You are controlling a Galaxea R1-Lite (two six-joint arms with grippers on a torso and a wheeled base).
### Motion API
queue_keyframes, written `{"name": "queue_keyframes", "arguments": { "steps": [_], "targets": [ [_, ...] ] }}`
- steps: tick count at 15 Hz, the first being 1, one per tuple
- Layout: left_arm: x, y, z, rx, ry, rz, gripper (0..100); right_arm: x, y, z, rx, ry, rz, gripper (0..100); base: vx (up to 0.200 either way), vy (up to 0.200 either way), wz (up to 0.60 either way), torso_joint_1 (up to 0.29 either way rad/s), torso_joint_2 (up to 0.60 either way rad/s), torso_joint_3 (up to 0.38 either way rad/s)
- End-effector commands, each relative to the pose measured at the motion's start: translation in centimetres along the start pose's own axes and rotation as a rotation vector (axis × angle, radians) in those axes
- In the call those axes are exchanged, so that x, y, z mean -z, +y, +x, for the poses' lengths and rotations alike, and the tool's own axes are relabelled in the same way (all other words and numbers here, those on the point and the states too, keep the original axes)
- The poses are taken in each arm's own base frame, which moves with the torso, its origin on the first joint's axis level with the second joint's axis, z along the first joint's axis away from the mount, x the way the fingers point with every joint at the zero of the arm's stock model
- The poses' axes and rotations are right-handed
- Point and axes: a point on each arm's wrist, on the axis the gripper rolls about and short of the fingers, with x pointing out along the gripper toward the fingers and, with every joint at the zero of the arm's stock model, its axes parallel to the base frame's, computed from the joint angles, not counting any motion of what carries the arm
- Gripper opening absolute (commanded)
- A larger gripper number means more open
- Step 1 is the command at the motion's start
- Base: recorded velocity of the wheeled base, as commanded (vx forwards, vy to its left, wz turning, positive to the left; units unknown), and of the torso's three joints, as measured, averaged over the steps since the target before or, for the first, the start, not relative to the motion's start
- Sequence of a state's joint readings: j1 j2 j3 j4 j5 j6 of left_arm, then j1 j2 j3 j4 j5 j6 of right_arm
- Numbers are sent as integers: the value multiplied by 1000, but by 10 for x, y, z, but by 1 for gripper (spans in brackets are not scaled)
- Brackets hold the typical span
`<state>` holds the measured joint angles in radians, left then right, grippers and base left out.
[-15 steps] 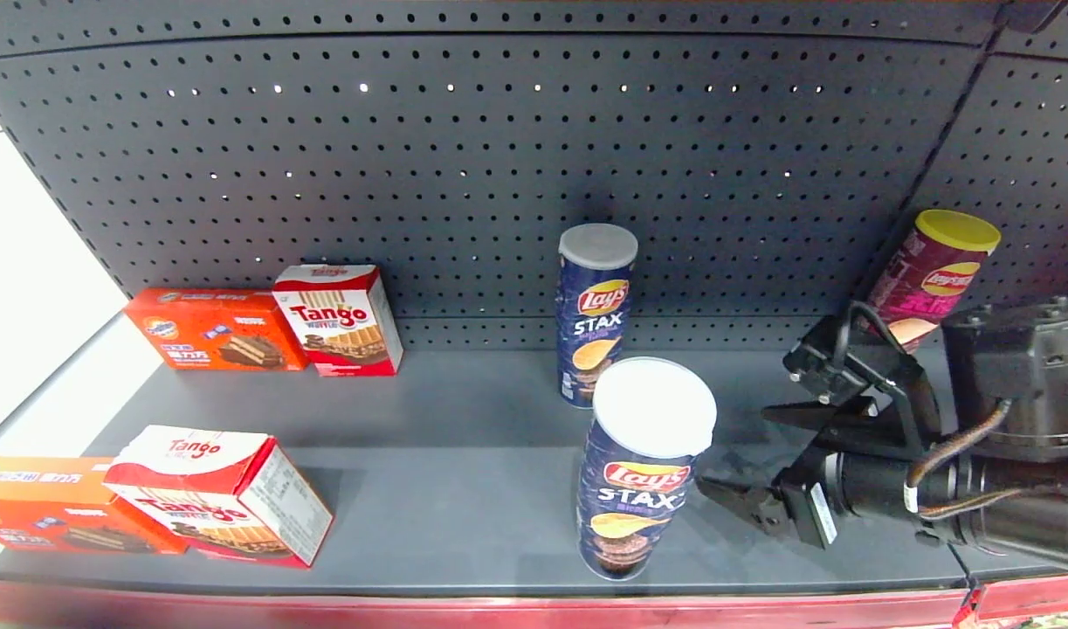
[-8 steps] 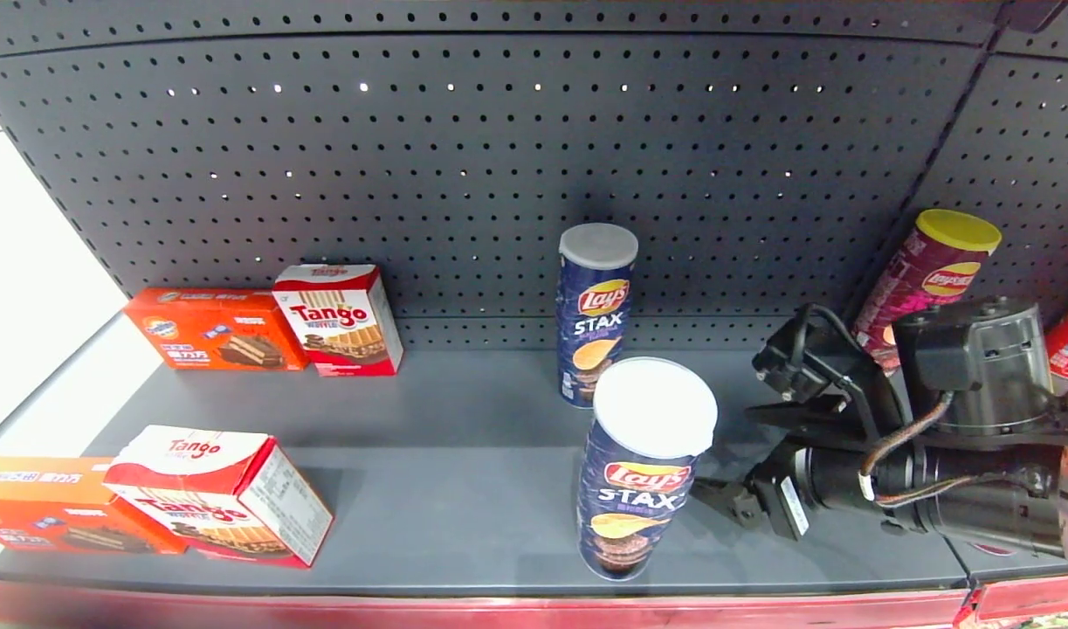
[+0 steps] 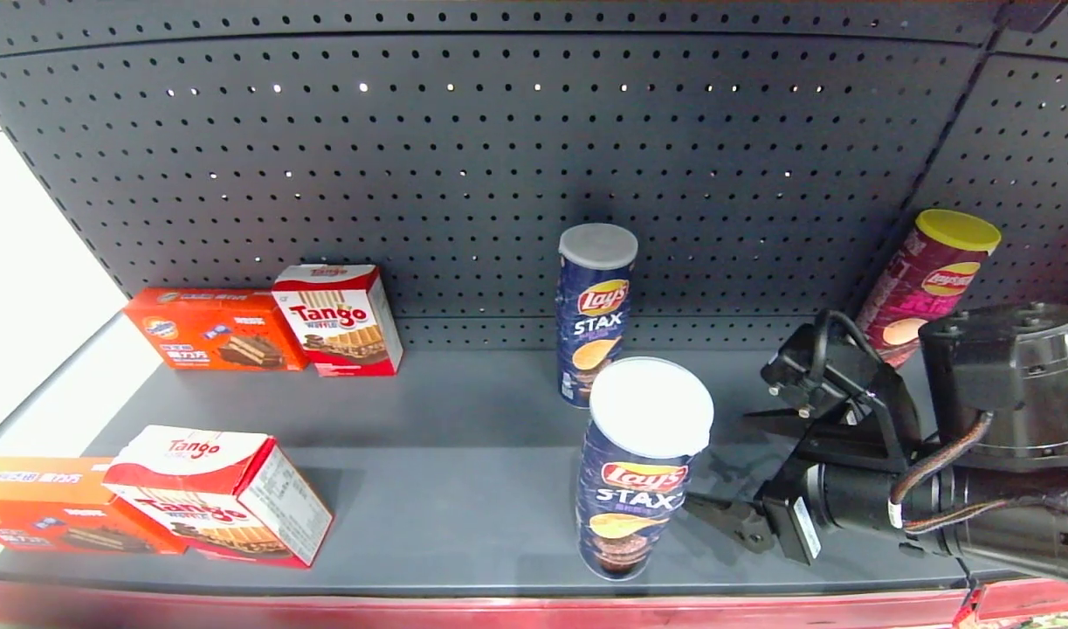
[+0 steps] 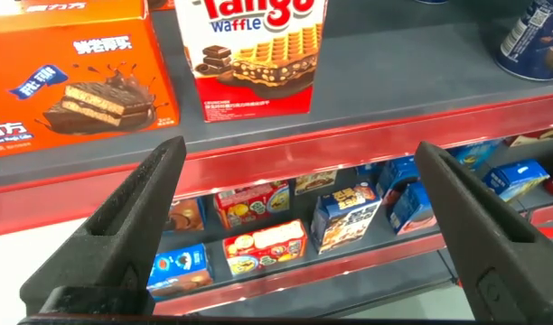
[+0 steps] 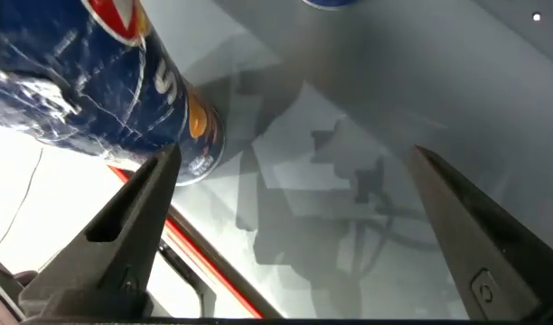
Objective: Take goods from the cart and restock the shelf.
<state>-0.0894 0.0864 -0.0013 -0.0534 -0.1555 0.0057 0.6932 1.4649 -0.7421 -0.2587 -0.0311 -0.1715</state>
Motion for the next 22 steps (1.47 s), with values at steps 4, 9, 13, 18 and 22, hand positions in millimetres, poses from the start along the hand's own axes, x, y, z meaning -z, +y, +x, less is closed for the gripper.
{"name": "queue_keyframes", "arguments": {
  "steps": [4, 9, 13, 18, 22],
  "targets": [
    [0, 0, 0, 1, -1, -24, 100, -2, 4, 6, -11, 8, -8, 100, 0, 0, 0, 0, 0, 0],
    [0, 0, 0, -3, -1, -35, 100, 8, 4, -4, -9, 18, -6, 100, 0, 0, 0, 0, 0, 0],
    [0, 0, 0, -1, 0, -36, 100, 13, 6, -5, -15, 32, -10, 100, 0, 0, 0, 0, 0, 0],
    [0, 0, 0, -4, 0, -40, 100, 13, 11, 6, -39, 48, -23, 100, 0, 0, 0, 0, 0, 0],
    [-1, 0, 0, -4, -3, -73, 100, 13, 12, 15, -42, 64, -25, 100, 0, 0, 0, 0, 0, 0]
  ]
}}
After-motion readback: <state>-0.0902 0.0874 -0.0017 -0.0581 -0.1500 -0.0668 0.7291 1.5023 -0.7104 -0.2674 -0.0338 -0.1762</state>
